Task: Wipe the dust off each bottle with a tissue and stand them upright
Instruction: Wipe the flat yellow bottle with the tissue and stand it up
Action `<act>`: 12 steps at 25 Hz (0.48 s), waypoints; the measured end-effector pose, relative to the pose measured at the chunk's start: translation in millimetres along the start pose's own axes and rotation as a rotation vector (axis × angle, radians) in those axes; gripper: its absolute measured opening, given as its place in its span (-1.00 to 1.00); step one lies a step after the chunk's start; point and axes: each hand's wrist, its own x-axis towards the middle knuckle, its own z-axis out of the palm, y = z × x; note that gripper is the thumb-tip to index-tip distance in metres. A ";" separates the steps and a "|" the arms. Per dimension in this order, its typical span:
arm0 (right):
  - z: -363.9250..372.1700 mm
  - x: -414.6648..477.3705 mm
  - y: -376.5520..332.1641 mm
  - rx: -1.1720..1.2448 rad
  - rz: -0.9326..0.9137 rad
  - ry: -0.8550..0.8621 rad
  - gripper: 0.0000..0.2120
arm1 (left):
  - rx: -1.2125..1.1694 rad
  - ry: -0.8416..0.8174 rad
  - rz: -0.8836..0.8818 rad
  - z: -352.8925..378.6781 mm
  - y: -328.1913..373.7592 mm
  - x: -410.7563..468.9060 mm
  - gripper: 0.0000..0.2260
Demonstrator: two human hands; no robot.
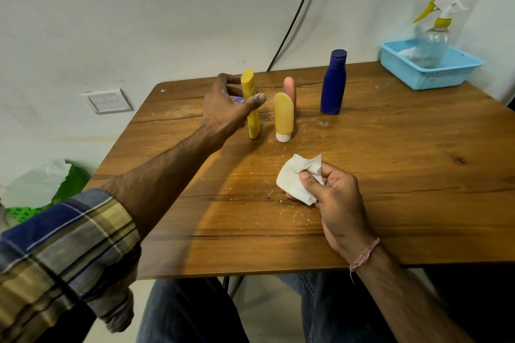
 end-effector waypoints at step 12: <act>-0.1 0.2 0.7 -0.065 -0.033 -0.007 -0.79 | 0.438 0.068 -0.419 11.6 -70.8 27.4 -0.31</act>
